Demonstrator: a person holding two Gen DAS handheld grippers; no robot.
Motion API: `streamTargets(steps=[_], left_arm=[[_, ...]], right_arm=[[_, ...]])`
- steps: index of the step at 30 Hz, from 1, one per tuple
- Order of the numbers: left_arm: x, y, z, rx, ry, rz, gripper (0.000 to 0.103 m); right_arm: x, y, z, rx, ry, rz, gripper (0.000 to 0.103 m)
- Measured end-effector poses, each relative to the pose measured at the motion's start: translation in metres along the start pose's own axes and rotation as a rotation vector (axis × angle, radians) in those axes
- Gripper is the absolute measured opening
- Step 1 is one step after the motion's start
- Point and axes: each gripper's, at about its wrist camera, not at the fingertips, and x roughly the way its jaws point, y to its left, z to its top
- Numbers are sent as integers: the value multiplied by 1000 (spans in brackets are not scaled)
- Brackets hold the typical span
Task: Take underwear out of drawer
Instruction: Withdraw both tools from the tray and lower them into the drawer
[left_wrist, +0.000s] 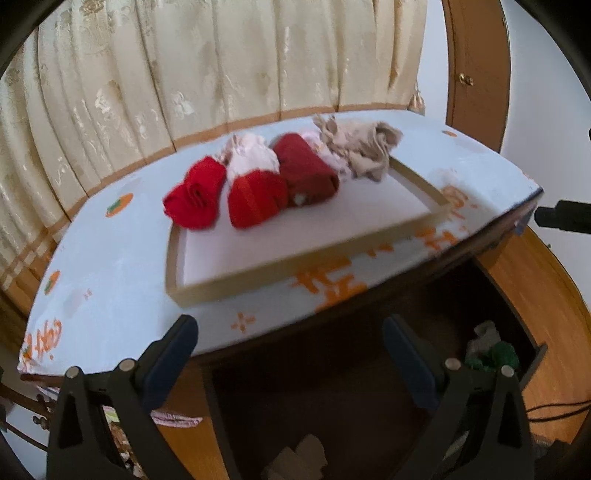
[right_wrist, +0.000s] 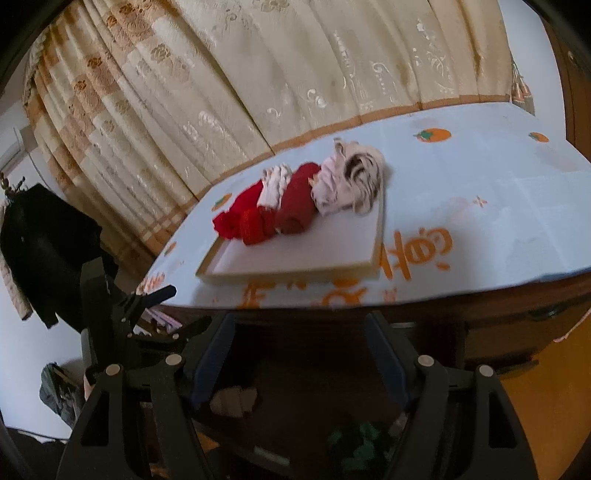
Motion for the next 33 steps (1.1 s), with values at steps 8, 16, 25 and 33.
streamTargets(steps=[8, 16, 25, 33], left_arm=[[3, 2, -38, 18, 76, 13, 102], [8, 14, -65, -13, 157, -13, 102], [24, 16, -92, 34, 291, -86, 102], [58, -4, -102, 141, 423, -141, 98]], right_arm=[[-4, 2, -27, -41, 92, -13, 75], [38, 4, -60, -32, 201, 35, 75], [85, 9, -78, -27, 302, 84, 75], [97, 6, -80, -17, 329, 88, 75]])
